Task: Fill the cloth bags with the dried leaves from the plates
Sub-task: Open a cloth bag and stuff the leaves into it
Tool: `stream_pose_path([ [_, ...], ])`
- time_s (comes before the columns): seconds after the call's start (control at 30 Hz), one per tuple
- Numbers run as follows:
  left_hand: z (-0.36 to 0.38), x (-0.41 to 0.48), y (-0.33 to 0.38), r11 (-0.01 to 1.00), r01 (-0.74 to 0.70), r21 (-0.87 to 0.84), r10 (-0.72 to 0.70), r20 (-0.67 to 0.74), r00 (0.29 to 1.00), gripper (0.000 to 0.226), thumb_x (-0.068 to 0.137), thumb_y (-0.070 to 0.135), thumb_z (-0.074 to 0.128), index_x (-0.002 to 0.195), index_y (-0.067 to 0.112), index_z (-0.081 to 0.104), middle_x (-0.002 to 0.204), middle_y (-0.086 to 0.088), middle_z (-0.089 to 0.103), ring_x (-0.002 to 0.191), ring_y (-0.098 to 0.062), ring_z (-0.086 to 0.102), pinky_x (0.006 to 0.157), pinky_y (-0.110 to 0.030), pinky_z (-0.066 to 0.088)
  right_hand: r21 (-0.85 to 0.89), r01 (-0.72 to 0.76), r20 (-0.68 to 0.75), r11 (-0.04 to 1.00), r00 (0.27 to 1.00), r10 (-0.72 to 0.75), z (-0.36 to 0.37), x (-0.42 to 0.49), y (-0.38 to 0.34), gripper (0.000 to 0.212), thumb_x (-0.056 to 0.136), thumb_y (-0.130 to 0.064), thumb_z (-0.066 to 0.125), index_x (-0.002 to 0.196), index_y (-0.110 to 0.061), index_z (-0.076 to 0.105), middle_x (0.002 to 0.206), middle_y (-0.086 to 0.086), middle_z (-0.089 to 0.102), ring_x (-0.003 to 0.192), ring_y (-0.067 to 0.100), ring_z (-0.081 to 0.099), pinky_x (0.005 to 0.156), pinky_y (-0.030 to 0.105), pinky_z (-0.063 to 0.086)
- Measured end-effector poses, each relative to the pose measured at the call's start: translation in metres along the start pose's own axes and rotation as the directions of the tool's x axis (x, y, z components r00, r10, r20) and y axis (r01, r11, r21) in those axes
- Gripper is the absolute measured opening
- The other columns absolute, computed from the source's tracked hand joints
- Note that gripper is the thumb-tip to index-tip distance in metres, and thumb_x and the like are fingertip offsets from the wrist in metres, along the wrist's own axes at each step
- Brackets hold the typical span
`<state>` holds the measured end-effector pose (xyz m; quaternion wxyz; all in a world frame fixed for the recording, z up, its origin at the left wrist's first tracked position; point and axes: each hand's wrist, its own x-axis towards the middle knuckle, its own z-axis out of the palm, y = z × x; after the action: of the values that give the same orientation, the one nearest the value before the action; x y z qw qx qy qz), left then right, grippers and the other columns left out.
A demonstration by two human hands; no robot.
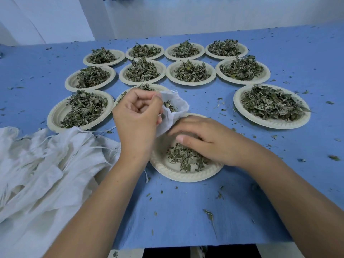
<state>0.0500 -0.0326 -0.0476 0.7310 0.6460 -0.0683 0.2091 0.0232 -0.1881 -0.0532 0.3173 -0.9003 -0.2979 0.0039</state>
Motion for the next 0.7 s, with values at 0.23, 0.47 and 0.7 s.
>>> stream_pose_path([
  [0.23,-0.002,0.000,0.000,1.000,-0.007,0.007,0.007,0.000,1.000,0.022,0.089,0.002,0.063,0.071,0.015,0.062,0.049,0.011,0.057,0.040,-0.002,0.045,0.046,-0.015,0.039,0.086,-0.123,-0.042,0.989,0.991,0.127,-0.009,-0.003,0.005,0.051,0.094,-0.050,0.033,0.089,-0.020,0.074,0.085,0.016,0.070,0.082,0.031,0.065,0.079,0.045,0.049],
  [0.47,-0.001,0.000,0.001,1.000,0.005,0.006,-0.005,-0.003,1.000,0.021,0.089,0.002,0.063,0.072,0.014,0.062,0.049,0.010,0.056,0.041,-0.003,0.045,0.046,-0.016,0.040,0.032,-0.231,0.037,0.972,0.973,0.229,-0.016,-0.007,0.010,0.055,0.092,-0.052,0.037,0.079,-0.011,0.071,0.069,-0.004,0.065,0.064,0.005,0.062,0.064,0.017,0.046],
  [0.7,-0.002,-0.001,0.001,1.000,-0.001,0.019,0.001,0.003,1.000,0.021,0.089,0.002,0.064,0.072,0.014,0.062,0.049,0.010,0.057,0.040,-0.003,0.045,0.046,-0.015,0.040,0.133,-0.327,0.182,0.936,0.936,0.301,-0.032,-0.013,0.014,0.033,0.076,-0.035,0.074,0.108,-0.037,0.064,0.107,-0.018,0.057,0.091,0.001,0.058,0.080,0.018,0.045],
])
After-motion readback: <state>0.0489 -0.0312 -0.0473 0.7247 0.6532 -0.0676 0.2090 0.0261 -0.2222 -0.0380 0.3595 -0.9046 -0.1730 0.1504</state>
